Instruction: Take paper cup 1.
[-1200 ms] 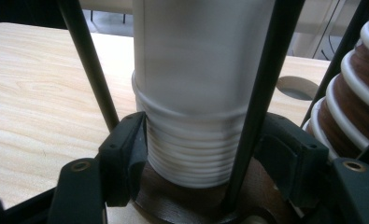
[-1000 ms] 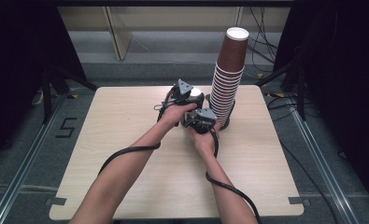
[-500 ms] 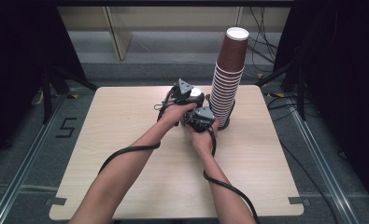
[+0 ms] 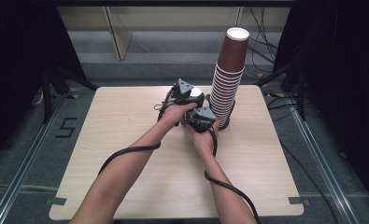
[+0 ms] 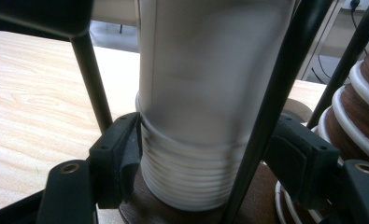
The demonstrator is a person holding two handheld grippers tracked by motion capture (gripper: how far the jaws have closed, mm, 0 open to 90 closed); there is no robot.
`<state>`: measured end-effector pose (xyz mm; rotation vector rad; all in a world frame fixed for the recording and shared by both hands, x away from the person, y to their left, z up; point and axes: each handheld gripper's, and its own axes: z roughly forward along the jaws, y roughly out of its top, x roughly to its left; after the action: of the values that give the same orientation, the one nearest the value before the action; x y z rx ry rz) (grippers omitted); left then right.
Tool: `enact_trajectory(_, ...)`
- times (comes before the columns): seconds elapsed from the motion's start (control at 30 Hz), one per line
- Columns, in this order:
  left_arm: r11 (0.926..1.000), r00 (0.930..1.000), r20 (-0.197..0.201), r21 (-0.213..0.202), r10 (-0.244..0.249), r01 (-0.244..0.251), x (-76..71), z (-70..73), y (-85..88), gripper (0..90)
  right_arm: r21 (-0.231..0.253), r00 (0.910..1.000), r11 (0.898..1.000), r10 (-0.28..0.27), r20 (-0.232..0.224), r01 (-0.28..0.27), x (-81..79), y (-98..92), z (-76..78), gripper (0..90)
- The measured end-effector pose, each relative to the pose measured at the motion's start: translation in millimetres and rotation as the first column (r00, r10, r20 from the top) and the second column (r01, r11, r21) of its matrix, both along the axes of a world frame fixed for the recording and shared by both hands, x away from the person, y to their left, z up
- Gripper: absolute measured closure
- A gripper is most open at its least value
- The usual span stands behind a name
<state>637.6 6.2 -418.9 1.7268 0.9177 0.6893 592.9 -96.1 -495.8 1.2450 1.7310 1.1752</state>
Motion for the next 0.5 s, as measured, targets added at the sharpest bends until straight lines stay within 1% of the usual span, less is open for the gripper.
enact_trajectory(0.03,1.0,1.0,0.004,0.004,0.0,0.0,-0.3,1.0,0.0,33.4,0.017,0.9999,1.0,-0.012,0.0,0.012,-0.2,1.3,-0.4,30.2)
enact_trajectory(0.07,1.0,1.0,0.004,0.004,0.0,0.0,-0.3,1.0,0.0,33.4,0.017,0.9999,1.0,-0.012,0.0,0.012,-0.2,1.3,-0.4,30.2)
enact_trajectory(0.1,1.0,1.0,0.006,0.001,0.0,0.0,-0.9,2.0,-0.2,33.4,0.009,0.9999,1.0,-0.012,0.001,0.012,-0.1,1.1,0.5,30.2)
enact_trajectory(0.13,1.0,1.0,0.01,0.001,0.001,-0.001,-0.9,2.7,0.0,33.4,-0.023,0.9999,1.0,-0.002,0.014,0.002,1.0,-0.5,1.2,30.2)
enact_trajectory(0.17,1.0,0.9999,0.01,0.0,0.001,-0.001,-1.1,3.5,0.1,33.4,-0.002,0.9999,1.0,-0.012,0.003,0.012,0.2,0.6,1.1,30.2)
enact_trajectory(0.2,1.0,0.9999,0.01,0.0,0.001,-0.001,-1.1,3.5,0.1,33.4,-0.003,0.9999,1.0,-0.011,0.004,0.011,0.4,0.6,1.1,30.1)
enact_trajectory(0.27,0.9998,0.9998,0.017,-0.016,0.008,-0.008,-1.4,6.3,0.3,33.6,-0.003,1.0,1.0,-0.007,0.0,0.007,0.0,0.6,1.7,30.4)
enact_trajectory(0.3,0.9998,0.9997,0.025,-0.02,0.006,-0.005,-1.6,8.8,0.7,33.8,-0.029,0.9996,1.0,-0.012,0.023,0.013,1.5,-0.3,0.8,32.3)
enact_trajectory(0.33,0.9999,0.9995,0.033,-0.016,0.002,-0.001,-2.1,12.3,0.9,33.8,-0.025,1.0,1.0,-0.001,-0.003,0.001,1.4,-1.2,0.3,32.4)
enact_trajectory(0.37,0.9998,0.9991,0.044,-0.019,-0.001,0.002,-2.8,15.9,0.4,33.7,-0.026,1.0,1.0,-0.007,0.003,0.007,1.9,-1.3,-1.2,32.2)
enact_trajectory(0.4,0.9998,0.9988,0.049,-0.02,-0.004,0.005,-3.7,19.9,0.2,33.7,-0.034,1.0,0.999,-0.003,-0.005,0.003,1.5,-1.6,-1.8,31.8)
enact_trajectory(0.43,0.9998,0.9983,0.058,-0.02,-0.004,0.006,-4.0,23.5,0.2,33.8,-0.021,0.9999,1.0,-0.012,0.004,0.012,1.6,-0.2,-3.2,31.8)
enact_trajectory(0.5,0.9999,0.9978,0.066,-0.017,-0.001,0.002,-4.1,29.0,1.3,33.8,-0.025,1.0,1.0,-0.006,-0.008,0.006,0.8,-0.5,-3.3,31.7)
